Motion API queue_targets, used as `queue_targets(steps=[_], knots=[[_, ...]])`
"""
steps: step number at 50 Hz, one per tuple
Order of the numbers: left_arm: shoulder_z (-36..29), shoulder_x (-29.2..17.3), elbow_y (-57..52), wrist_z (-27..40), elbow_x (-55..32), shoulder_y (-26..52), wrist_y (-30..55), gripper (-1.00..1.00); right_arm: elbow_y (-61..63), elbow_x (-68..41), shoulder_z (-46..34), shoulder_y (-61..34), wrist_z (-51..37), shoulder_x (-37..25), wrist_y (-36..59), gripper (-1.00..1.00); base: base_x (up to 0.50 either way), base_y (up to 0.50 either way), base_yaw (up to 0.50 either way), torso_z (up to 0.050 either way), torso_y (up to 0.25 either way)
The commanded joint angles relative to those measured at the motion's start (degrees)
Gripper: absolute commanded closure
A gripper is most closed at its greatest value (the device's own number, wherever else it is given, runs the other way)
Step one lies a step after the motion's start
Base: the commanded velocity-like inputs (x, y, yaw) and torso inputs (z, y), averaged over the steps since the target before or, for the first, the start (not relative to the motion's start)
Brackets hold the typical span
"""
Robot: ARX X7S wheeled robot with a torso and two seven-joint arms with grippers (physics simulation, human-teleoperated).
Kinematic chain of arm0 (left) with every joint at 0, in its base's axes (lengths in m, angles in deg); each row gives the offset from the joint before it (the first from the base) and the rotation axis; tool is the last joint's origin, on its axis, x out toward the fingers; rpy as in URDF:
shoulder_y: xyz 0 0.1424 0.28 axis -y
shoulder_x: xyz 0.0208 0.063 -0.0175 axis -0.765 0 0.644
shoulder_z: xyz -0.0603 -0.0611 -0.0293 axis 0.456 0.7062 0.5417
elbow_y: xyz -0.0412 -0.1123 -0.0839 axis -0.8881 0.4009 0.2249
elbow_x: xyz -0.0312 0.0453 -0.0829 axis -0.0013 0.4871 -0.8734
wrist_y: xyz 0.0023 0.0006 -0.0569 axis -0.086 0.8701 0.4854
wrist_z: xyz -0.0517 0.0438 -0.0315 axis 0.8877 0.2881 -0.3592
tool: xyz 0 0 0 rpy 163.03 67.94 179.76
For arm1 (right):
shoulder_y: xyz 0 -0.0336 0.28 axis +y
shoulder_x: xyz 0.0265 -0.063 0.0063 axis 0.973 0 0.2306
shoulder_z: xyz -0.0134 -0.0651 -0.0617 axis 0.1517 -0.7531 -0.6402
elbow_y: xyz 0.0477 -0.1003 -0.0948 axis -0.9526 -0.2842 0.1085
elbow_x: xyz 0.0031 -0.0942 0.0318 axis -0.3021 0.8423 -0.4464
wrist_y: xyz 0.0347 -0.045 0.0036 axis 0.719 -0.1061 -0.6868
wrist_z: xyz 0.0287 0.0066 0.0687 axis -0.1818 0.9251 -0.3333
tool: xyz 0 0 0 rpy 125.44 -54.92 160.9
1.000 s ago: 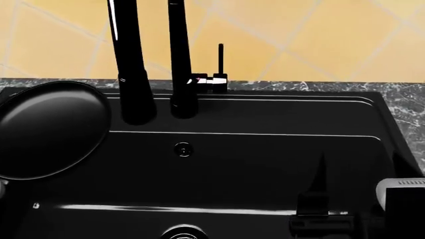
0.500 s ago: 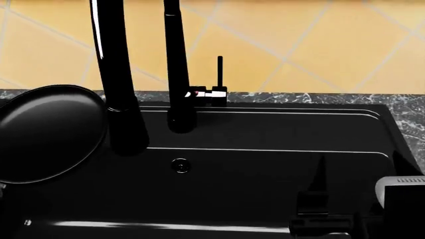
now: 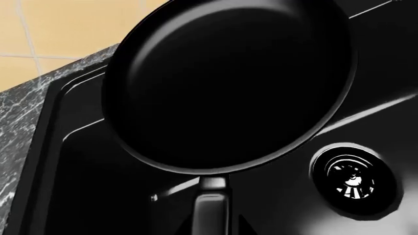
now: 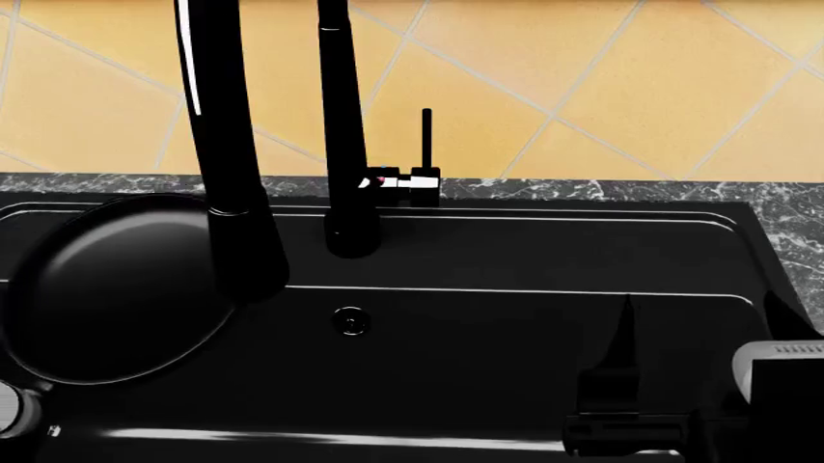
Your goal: Pick the pan and sponge and place them into the sink. Then turn on the water.
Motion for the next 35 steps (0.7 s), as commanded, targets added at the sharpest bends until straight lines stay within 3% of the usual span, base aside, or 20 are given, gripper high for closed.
queue_targets(steps=[1,17,25,35], knots=[[1.63,0.64,-1.19,-6.54,5.02,0.09,-2.78,1.00,-0.19,0.08,1.57,-0.28,1.37,0.95,0.06,-1.00,0.00,0.00,0.00,0.000,0.000],[-3.97,-1.73,-2.34,-18.39,17.36,0.41,-9.82,1.00,-0.22,0.14,1.30,-0.01,1.50,0.93,-0.01,-1.00,0.00,0.00,0.00,0.001,0.002],[-7.69,-3.54,1.36,-31.81,26.27,0.17,-20.02,1.00,-0.18,0.06,0.97,-0.46,1.46,0.98,0.29,-1.00,0.00,0.00,0.00,0.001,0.001],[-12.72,-2.36,5.97,-41.44,32.96,4.06,-24.24,1.00,-0.29,0.00,0.49,-0.93,1.41,1.24,0.55,-1.00,0.00,0.00,0.00,0.000,0.001]])
